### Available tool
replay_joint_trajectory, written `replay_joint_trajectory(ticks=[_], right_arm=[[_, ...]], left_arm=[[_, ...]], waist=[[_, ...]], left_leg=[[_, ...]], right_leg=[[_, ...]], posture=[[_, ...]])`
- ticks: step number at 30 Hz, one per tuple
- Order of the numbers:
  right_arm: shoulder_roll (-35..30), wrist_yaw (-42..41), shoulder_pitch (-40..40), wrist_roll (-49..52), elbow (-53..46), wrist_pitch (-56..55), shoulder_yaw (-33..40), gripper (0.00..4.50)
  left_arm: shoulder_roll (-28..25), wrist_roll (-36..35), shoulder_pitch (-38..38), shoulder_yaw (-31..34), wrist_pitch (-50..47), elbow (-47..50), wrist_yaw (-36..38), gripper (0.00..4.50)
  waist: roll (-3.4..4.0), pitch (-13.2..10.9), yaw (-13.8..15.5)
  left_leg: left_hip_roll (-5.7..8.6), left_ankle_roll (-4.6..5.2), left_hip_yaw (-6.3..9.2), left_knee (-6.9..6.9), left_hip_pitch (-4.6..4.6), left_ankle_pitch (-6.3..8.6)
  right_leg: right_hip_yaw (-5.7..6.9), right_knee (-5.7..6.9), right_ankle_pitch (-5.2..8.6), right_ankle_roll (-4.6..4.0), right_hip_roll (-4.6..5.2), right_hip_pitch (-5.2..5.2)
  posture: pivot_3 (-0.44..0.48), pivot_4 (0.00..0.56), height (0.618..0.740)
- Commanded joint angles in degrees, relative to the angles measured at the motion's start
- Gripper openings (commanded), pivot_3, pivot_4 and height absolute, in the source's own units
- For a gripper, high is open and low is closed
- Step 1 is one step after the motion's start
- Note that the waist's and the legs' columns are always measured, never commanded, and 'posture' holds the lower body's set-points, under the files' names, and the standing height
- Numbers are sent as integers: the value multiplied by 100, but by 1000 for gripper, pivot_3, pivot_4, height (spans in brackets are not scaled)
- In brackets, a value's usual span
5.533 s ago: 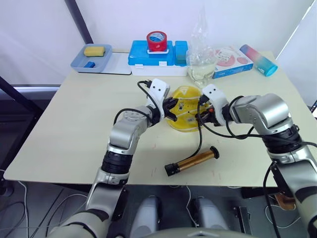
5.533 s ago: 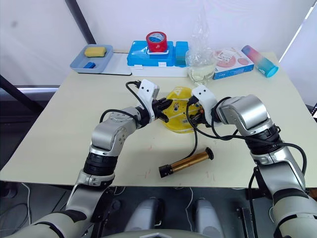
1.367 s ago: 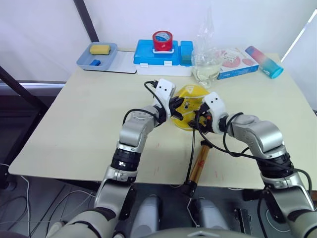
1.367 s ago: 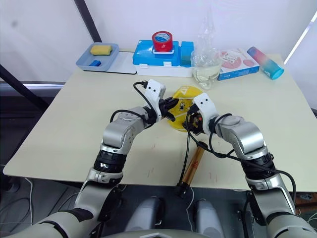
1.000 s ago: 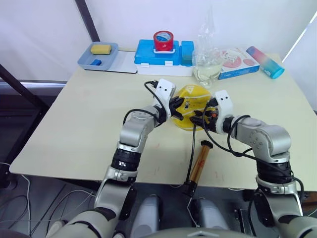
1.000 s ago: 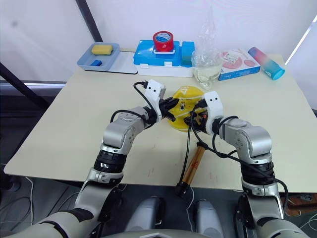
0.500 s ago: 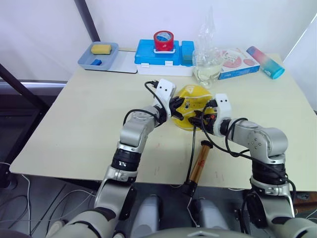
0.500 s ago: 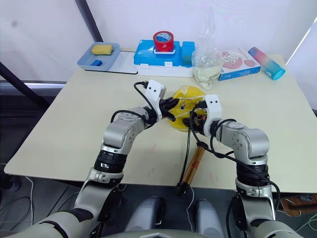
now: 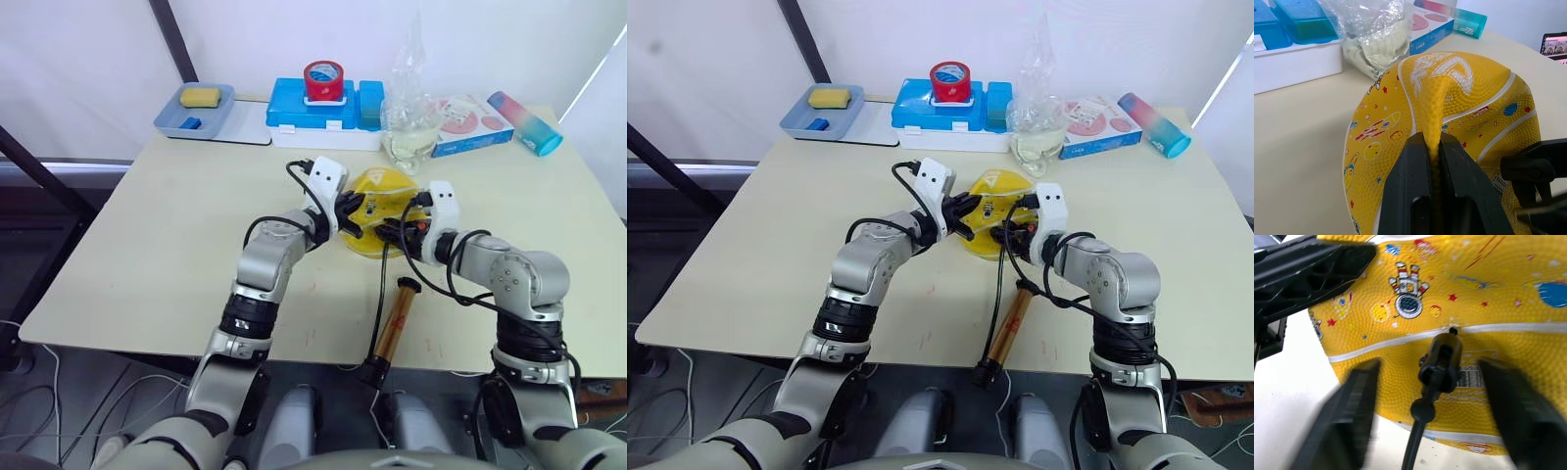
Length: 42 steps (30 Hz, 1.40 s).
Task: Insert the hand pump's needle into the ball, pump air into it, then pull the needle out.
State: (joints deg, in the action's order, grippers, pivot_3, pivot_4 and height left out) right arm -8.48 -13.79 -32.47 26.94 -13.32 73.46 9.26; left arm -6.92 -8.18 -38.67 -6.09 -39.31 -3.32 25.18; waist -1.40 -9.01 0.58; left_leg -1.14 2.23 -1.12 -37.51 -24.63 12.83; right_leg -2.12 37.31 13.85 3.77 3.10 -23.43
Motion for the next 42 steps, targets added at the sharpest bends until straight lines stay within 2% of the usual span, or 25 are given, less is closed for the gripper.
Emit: replay_joint_trajectory(ticks=[1, 2, 3, 4, 10, 14, 21, 24, 28, 33, 42], right_arm=[[37, 49, -114, 85, -98, -129, 119, 1300], [39, 57, -116, 88, -87, -138, 115, 1000], [33, 60, -116, 84, -78, -155, 96, 517], [29, 57, -115, 81, -74, -171, 73, 361], [-191, -36, -174, -106, -65, -414, -393, 361], [-552, -201, -281, -369, -49, -653, -993, 361], [-1121, -548, -668, -717, -200, -768, -1881, 361], [-969, -636, -954, -453, -191, -252, -1758, 361], [-1258, -889, -1325, -508, -134, 155, -2200, 361], [-875, -715, -1647, -525, 321, 685, -2019, 361], [-752, -617, -1716, -871, 811, 715, -2208, 361]], left_arm=[[11, 21, 110, -154, -82, -174, 0, 0], [9, 24, 111, -158, -77, -181, 2, 0], [6, 26, 112, -162, -72, -189, 4, 0], [3, 28, 116, -166, -69, -192, 6, 0], [-4, 26, 117, -185, -56, -212, 16, 0], [-19, 6, 110, -218, -65, -206, 74, 0], [-148, -63, 85, -443, -135, -187, 517, 0], [-283, -54, 97, -530, -135, -211, 757, 0], [-407, -18, 6, -546, -19, -379, 938, 0], [-383, -28, -100, -623, 36, -536, 1140, 0], [-217, -31, -155, -632, 44, -623, 1105, 0]], waist=[[0, 0, 0], [0, 0, -6], [0, 0, -17], [0, 0, -24], [1, 0, -46], [0, 1, -79], [0, 0, -123], [1, 0, -132], [1, 0, -136], [1, 0, -136], [1, 5, -132]], left_leg=[[0, 0, 0, 0, 0, 0], [0, 0, 0, 0, 0, 0], [0, 0, -1, 0, 1, 0], [0, 0, -1, 0, 1, 0], [0, 0, -1, 0, 2, 0], [0, 0, 0, 0, 4, -1], [0, -2, 0, 0, 5, -2], [-2, -2, 1, 0, 4, -1], [-5, -2, 0, 0, 1, -1], [-5, -3, 1, 8, -1, -1], [-7, -3, 2, 4, 13, -2]], right_leg=[[0, 0, 0, 0, 0, 0], [0, 0, 0, 0, 0, 0], [0, 0, 0, 0, 0, 0], [-1, 1, 0, 0, 0, 0], [-1, 2, 0, 0, -2, 0], [-1, 3, 0, 0, -2, 1], [0, 4, 0, -1, -3, 0], [0, 4, 0, -1, -3, 0], [-1, 6, 0, -2, -4, -5], [2, 3, 1, -2, -3, -5], [2, 6, 0, -2, -3, 6]], posture=[[0, 150, 739], [0, 150, 739], [0, 150, 739], [0, 150, 739], [0, 150, 739], [0, 150, 739], [0, 150, 739], [0, 150, 739], [0, 150, 739], [0, 150, 739], [0, 150, 739]])
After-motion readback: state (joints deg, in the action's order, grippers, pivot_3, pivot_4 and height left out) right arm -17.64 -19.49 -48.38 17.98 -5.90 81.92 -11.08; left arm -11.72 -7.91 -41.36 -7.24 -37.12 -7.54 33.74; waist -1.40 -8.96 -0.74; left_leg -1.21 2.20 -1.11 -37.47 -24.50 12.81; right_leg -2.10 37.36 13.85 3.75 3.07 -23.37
